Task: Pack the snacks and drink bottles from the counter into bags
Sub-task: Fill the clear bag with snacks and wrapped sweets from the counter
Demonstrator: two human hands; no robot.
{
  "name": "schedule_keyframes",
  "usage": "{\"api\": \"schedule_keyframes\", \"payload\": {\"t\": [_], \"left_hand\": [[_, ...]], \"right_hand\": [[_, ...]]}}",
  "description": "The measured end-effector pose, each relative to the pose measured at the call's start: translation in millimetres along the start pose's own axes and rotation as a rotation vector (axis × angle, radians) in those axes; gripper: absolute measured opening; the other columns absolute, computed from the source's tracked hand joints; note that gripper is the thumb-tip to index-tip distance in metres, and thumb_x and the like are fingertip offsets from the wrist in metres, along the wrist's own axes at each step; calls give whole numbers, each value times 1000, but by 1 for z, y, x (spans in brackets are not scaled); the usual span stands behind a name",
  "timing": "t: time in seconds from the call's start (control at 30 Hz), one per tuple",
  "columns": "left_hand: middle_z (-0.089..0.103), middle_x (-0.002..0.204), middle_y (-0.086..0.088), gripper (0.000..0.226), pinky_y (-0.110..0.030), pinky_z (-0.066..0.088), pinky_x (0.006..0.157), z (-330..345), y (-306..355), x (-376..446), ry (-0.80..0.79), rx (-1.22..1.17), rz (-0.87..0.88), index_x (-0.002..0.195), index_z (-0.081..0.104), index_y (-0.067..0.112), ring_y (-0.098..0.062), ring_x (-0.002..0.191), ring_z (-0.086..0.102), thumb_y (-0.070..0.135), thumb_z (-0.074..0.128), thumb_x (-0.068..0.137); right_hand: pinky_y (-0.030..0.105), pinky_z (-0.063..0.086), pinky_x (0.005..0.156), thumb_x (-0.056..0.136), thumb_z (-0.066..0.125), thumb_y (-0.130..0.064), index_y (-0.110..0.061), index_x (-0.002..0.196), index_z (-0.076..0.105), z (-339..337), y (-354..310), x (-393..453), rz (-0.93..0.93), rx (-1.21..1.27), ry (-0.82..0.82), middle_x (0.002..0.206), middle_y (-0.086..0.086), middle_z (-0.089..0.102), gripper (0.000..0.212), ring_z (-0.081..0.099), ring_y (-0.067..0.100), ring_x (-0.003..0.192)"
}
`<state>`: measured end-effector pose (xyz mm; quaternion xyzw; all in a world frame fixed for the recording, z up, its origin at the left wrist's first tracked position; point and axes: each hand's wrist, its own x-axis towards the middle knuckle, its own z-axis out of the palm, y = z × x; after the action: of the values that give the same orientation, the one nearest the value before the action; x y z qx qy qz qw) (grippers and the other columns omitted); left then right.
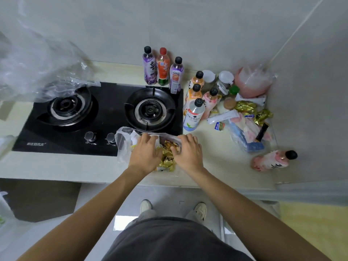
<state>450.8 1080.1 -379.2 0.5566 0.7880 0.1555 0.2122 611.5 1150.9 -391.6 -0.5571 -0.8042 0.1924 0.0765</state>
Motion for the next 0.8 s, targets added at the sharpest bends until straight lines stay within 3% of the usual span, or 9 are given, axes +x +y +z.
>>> {"api": "schedule_keyframes", "payload": {"t": [0.3,0.47,0.63,0.73,0.8], "left_hand": [[48,125,-9,51,-46,47,101,21,73,47,-114,-6,275,140,53,12,-30,122,45,31,63,94],[49,133,-8,53,-45,49,98,47,123,81,-176,1,313,144,47,15,-29,130,44,34,60,96],[42,150,-12,58,-46,45,101,84,185,127,-241,30,277,151,42,16,-35,137,42,31,59,98],[48,146,-12,58,-47,46,100,106,212,154,-260,61,256,150,43,16,-37,132,48,32,59,97],[48,146,-13,58,-49,46,104,121,224,172,-273,79,249,150,43,16,-38,132,49,31,59,96]], "right_hand": [[46,44,100,92,65,-37,-16,135,57,-43,71,14,230,12,70,131,7,56,49,48,31,126],[49,43,102,89,68,-32,-8,133,58,-67,122,35,280,-68,118,133,15,57,51,50,39,127],[52,31,118,89,69,-29,-7,141,49,-92,193,70,413,-37,128,157,19,38,60,33,42,145],[51,33,114,90,69,-42,-9,141,47,-101,221,90,518,17,145,156,22,34,65,34,45,142],[56,30,118,85,73,-55,-13,143,45,-101,235,100,600,46,126,162,25,24,77,25,48,148]]}}
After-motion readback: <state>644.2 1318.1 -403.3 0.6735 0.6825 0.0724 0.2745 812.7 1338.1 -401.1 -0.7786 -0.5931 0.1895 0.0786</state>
